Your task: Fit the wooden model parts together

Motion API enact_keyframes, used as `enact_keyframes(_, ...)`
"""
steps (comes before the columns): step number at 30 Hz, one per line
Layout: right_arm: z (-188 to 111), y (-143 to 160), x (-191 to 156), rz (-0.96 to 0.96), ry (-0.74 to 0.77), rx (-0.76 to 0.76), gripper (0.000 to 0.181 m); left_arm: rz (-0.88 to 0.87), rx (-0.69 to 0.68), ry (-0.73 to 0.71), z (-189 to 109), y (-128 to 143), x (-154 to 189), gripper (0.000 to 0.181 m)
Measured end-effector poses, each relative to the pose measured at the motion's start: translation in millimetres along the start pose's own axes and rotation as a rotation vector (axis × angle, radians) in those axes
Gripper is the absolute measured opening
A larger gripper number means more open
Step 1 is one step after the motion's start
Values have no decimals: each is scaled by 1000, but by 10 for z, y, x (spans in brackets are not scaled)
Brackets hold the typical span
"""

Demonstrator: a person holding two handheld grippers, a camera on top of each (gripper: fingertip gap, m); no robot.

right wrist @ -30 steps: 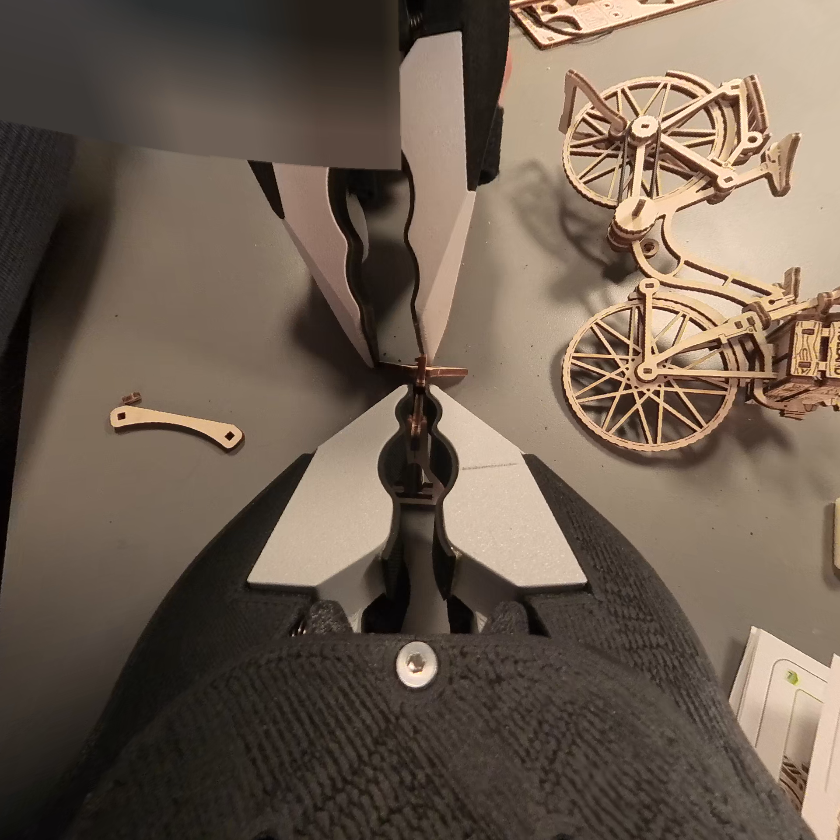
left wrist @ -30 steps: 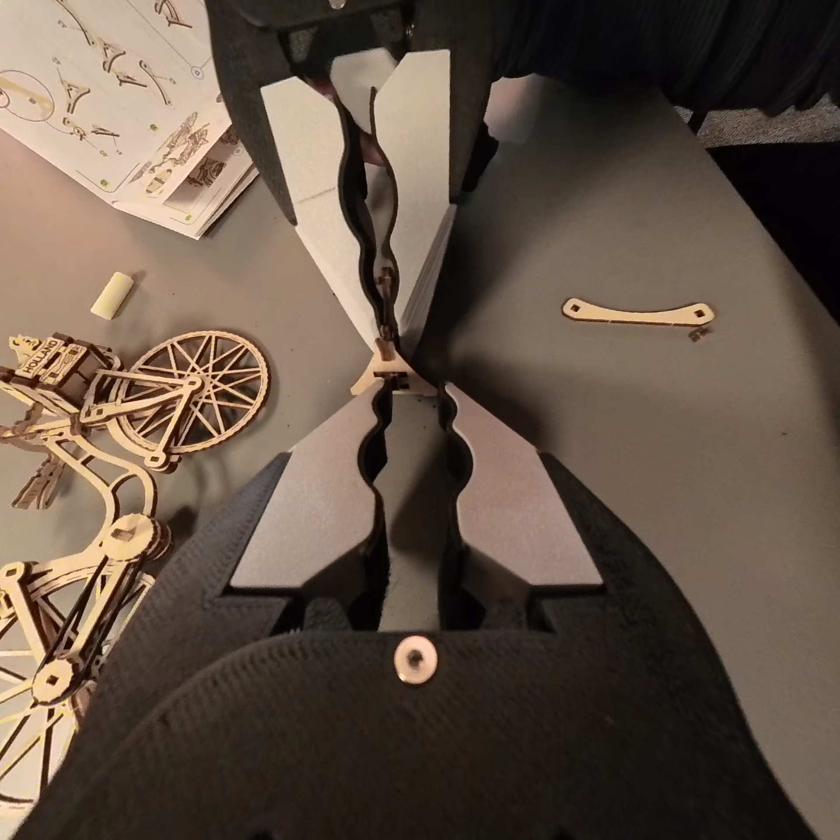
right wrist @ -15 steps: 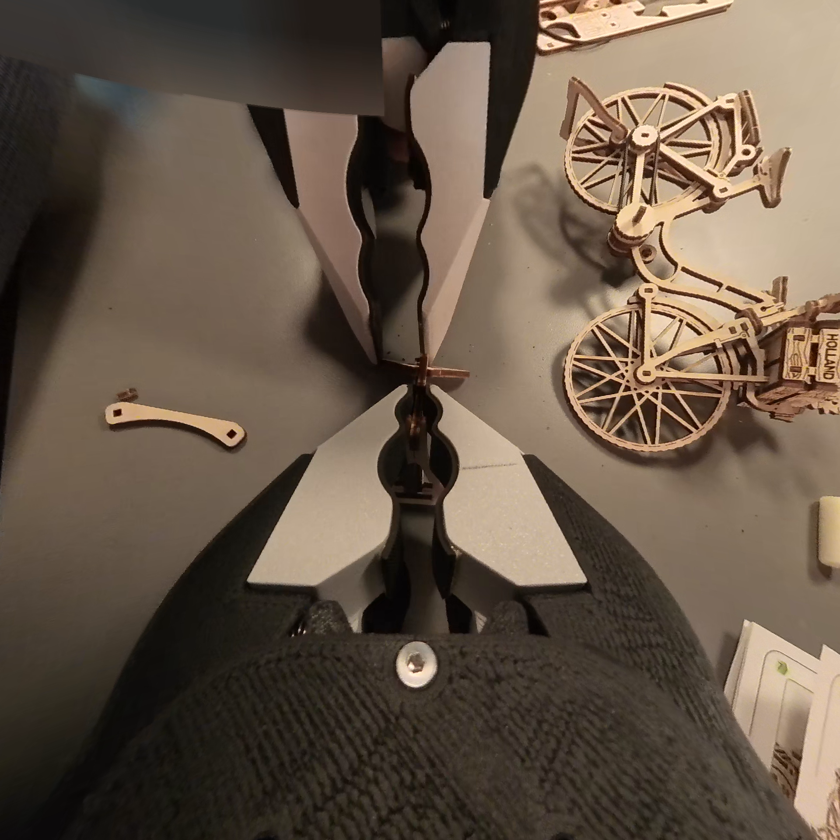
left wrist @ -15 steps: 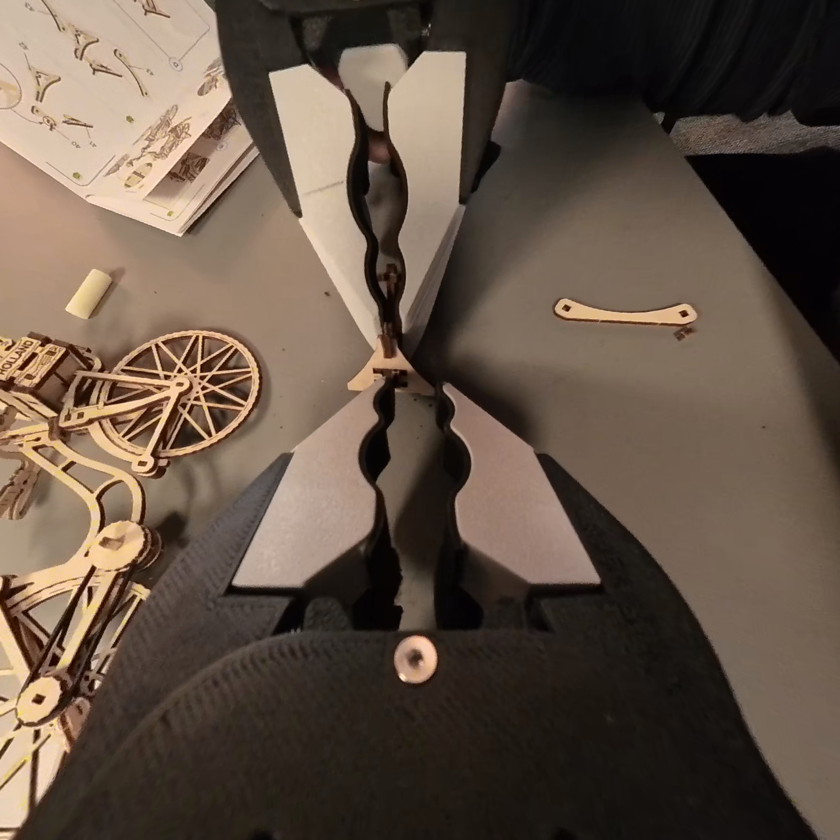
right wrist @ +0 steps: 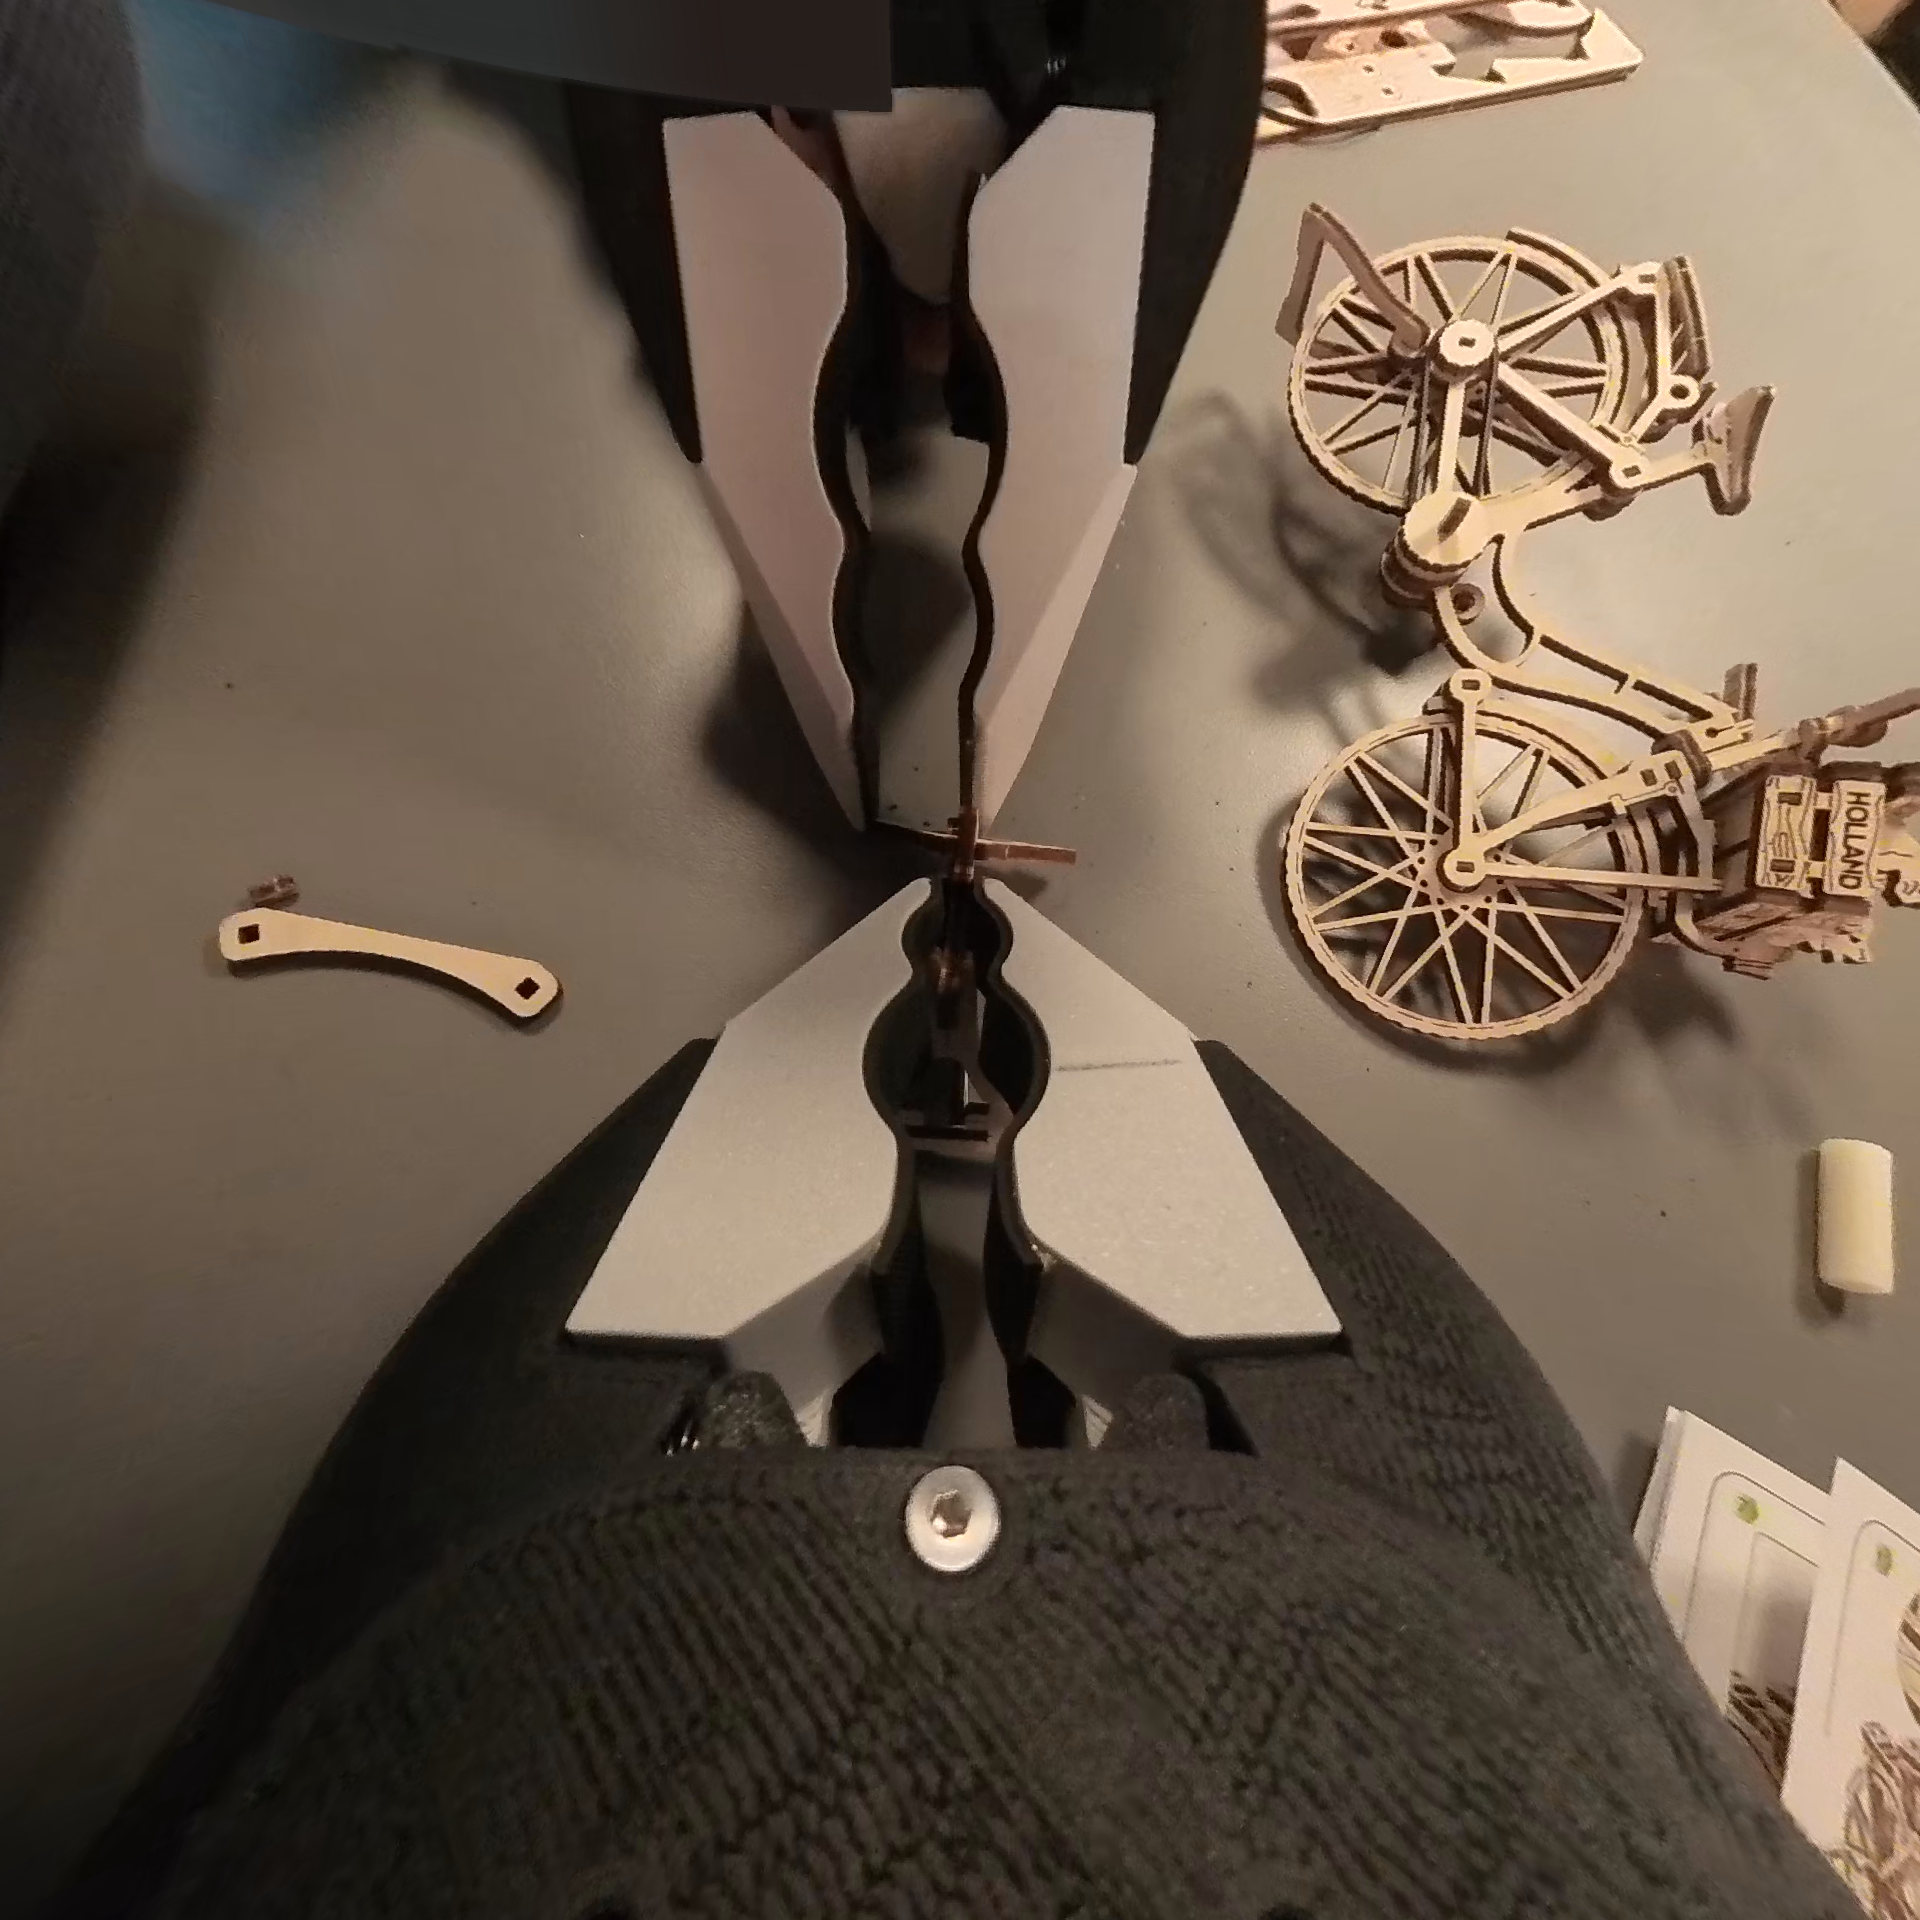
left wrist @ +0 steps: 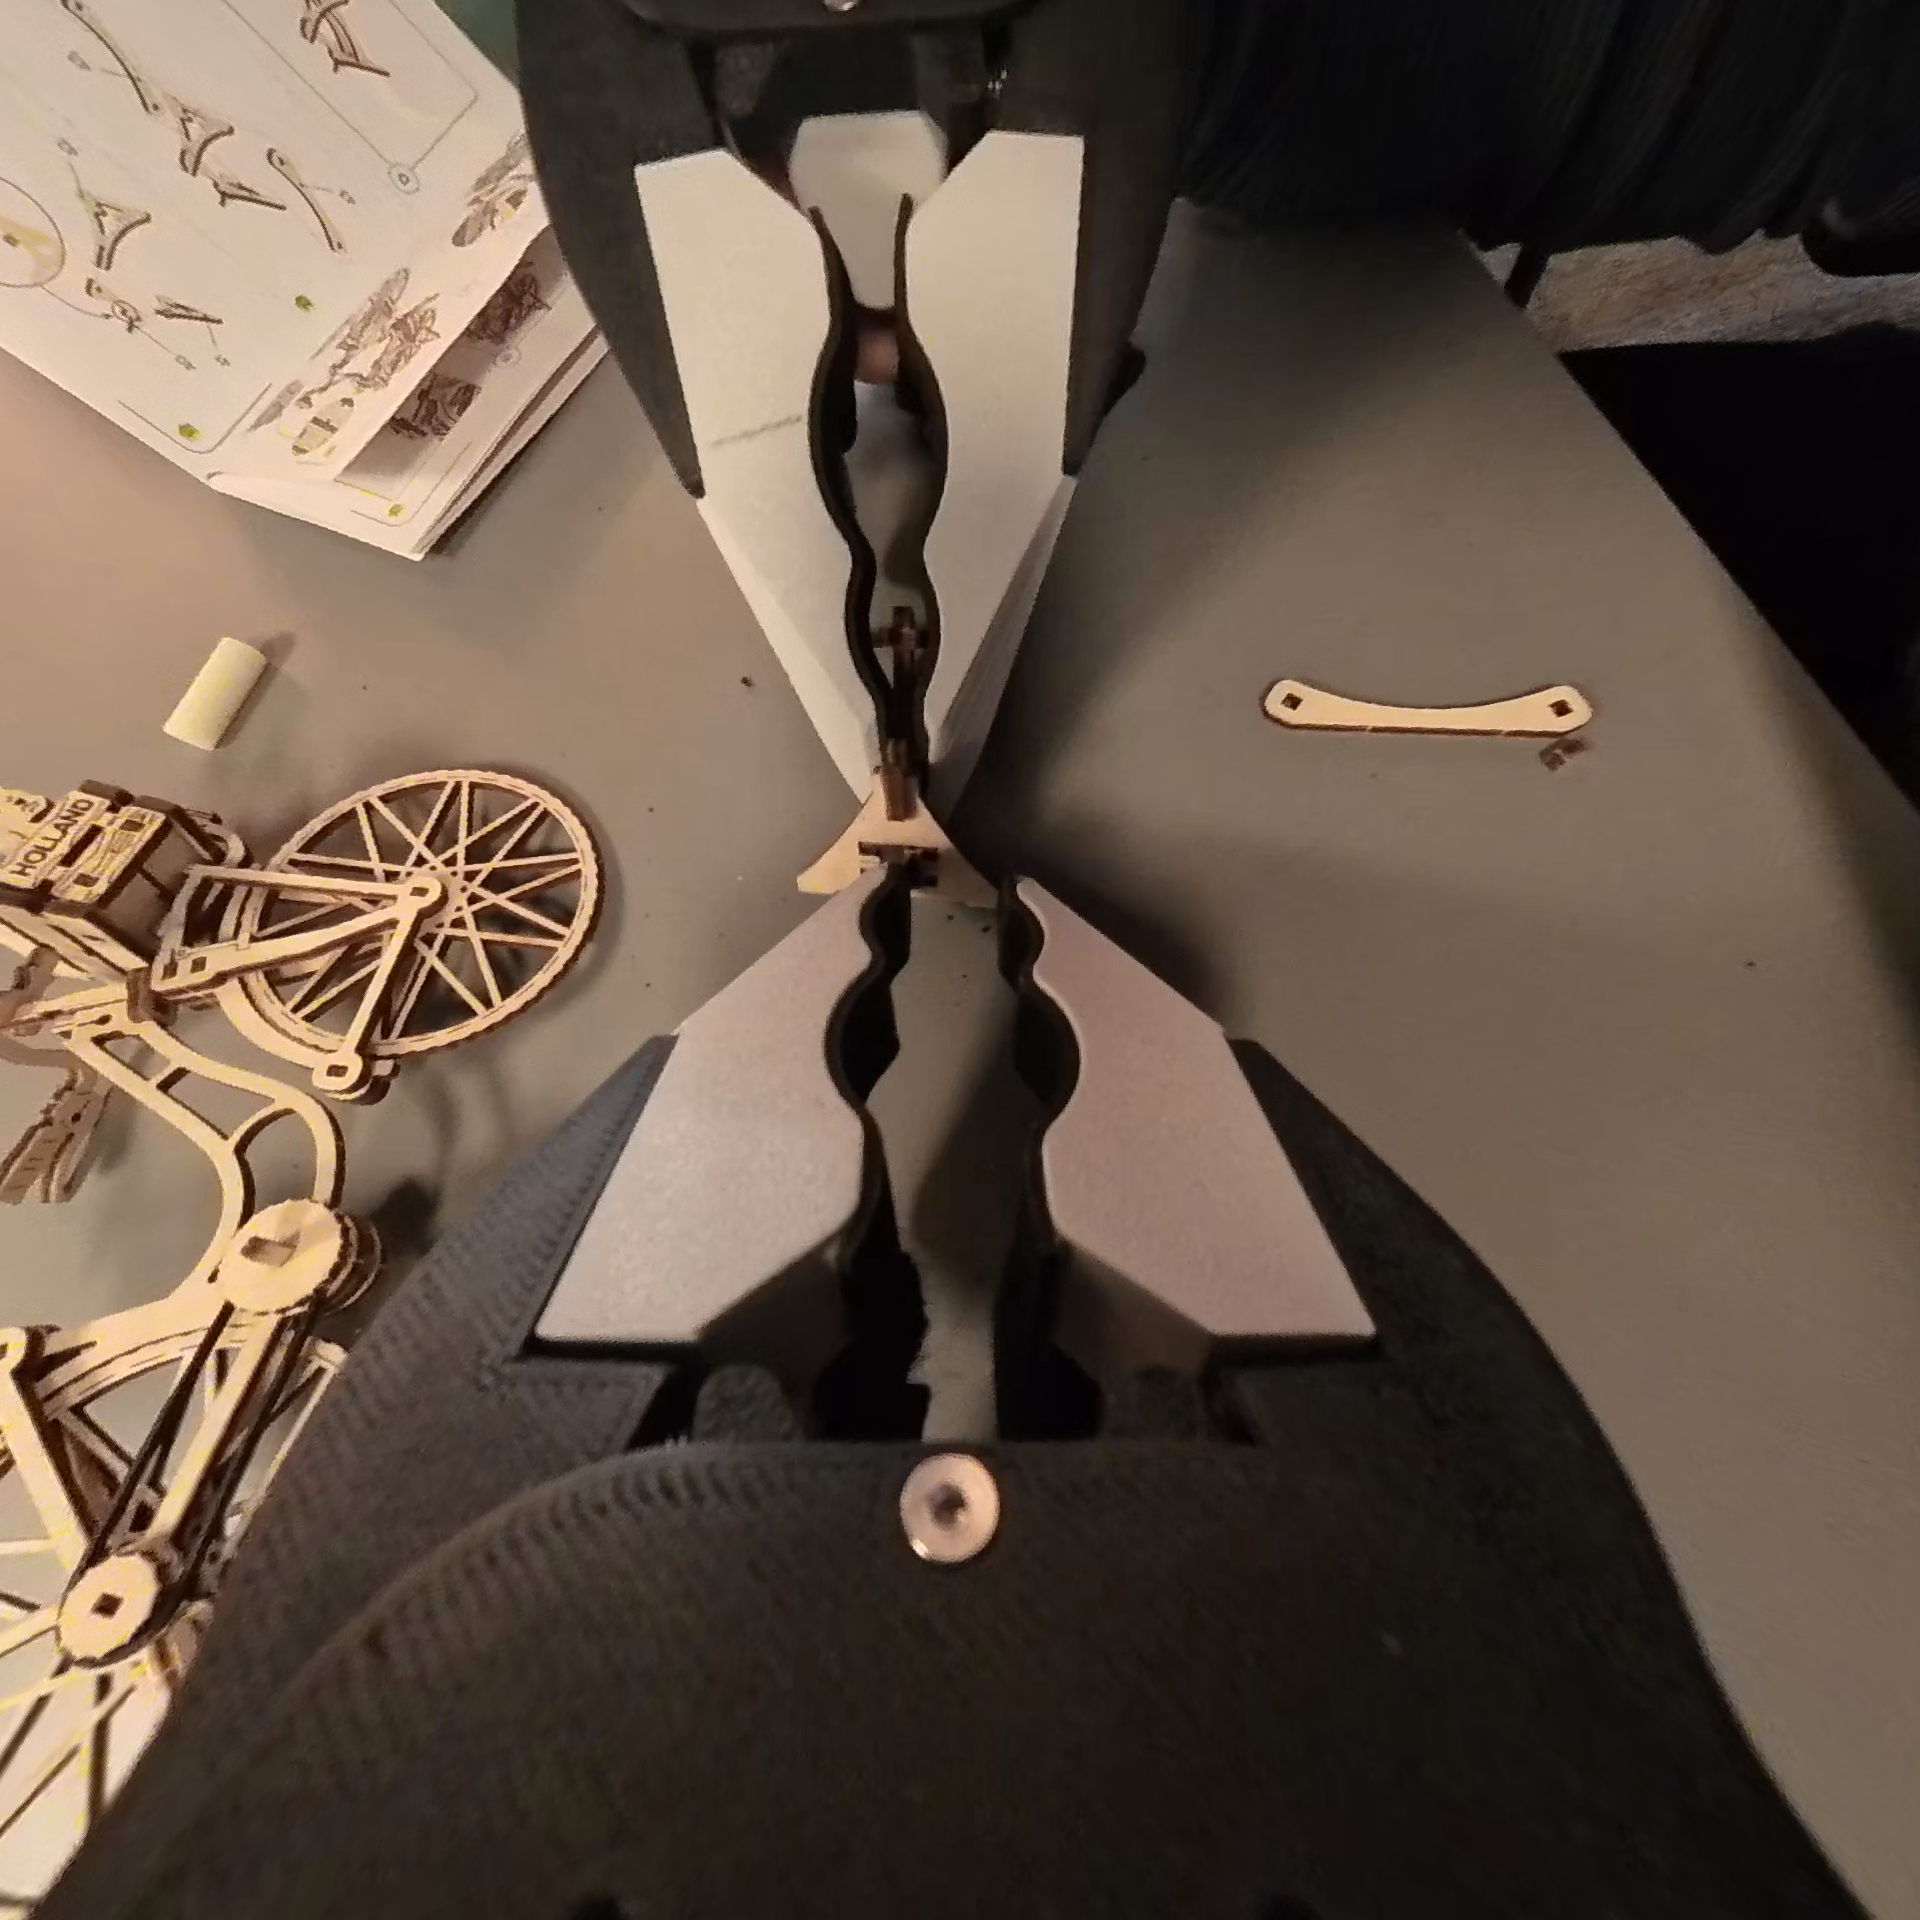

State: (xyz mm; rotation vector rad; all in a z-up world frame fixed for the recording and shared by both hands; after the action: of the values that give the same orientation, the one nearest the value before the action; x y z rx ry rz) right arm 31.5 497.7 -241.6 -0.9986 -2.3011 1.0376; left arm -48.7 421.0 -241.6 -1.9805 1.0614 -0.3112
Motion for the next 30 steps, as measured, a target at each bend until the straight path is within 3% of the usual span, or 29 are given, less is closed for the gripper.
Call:
enact_keyframes(20, -1, 0, 13, 55, 3, 5, 1, 87, 14, -11, -2, 4, 4, 17)
enact_keyframes(25, -4, -26, -57, 60, -34, 27, 28, 74, 13, -33, -2, 4, -16, 16)
enact_keyframes(28, 4, -28, -23, 53, 43, 18, 6, 70, 15, -14, -1, 3, -9, 16)
enact_keyframes(30, 14, -33, -20, 50, 63, 12, 2, 68, 14, -10, -1, 3, -8, 16)
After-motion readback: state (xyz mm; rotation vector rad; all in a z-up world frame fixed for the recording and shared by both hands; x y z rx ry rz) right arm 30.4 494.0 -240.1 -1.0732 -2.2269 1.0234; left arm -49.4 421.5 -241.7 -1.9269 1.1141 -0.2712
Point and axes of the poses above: each gripper's, where its closed fingertips meet, z out along the fingers, y out of its underside, x = y × z across the jaws, the point moved 7 cm from there along -z, back along the fingers, and after that the axes turned 2 degrees about -y, right-handed, at the moved point
